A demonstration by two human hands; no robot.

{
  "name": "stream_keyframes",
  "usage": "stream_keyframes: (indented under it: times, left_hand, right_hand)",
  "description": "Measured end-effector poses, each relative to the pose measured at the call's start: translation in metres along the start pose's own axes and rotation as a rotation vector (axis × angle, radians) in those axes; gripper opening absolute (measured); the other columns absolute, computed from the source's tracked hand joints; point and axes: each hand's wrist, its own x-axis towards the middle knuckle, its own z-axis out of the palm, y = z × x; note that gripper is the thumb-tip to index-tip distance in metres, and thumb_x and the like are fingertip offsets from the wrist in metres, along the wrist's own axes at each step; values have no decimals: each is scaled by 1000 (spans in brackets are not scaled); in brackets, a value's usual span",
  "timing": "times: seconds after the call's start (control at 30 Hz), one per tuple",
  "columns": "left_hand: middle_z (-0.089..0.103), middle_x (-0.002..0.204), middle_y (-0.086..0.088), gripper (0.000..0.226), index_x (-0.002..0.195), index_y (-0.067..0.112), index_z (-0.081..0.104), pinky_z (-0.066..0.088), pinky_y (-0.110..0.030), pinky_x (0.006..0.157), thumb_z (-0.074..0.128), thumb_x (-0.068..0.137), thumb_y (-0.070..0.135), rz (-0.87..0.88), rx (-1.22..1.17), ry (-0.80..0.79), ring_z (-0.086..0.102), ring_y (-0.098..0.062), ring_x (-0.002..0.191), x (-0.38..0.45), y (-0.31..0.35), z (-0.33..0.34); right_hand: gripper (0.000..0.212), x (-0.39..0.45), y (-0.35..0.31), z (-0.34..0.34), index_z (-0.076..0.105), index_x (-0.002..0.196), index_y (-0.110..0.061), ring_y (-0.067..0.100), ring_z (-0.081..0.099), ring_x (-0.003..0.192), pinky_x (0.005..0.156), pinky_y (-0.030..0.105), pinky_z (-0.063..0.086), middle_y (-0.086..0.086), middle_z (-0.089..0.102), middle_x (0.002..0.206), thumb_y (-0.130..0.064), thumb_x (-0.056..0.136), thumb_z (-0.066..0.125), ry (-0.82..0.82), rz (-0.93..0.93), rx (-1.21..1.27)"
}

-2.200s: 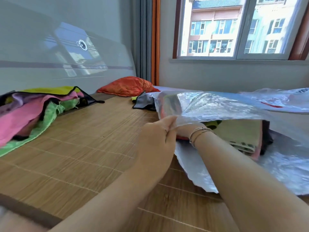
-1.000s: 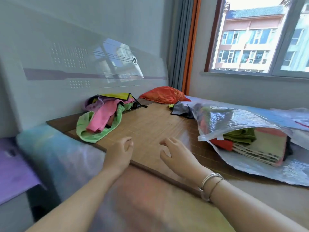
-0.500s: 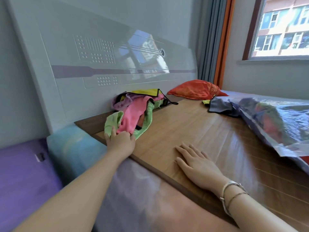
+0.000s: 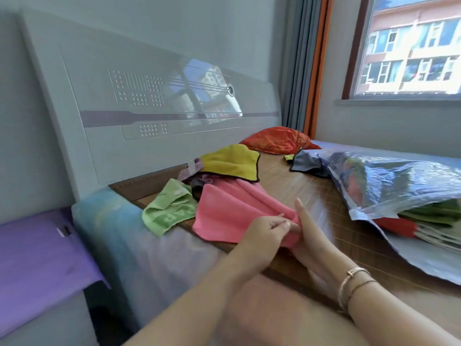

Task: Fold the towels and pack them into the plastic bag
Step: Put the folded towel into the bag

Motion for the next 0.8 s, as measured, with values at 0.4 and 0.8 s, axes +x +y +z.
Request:
stream_keyframes:
  times: [0.4, 0.8]
  left_hand:
    - [65, 90, 9, 5, 86, 19, 61, 40, -15, 73, 61, 91, 18, -83, -22, 574, 59, -9, 90, -88, 14, 56]
    - [59, 121, -8, 55, 133, 2, 48, 46, -31, 89, 70, 87, 21, -397, -156, 594, 58, -25, 108, -99, -27, 57]
  right_hand:
    - [18, -175, -7, -56, 65, 98, -10, 21, 58, 82, 72, 34, 45, 9, 65, 89, -15, 100, 47, 457, -176, -161]
    - [25, -214, -11, -72, 68, 96, -11, 16, 46, 61, 43, 19, 35, 8, 58, 77, -8, 90, 44, 374, -197, -673]
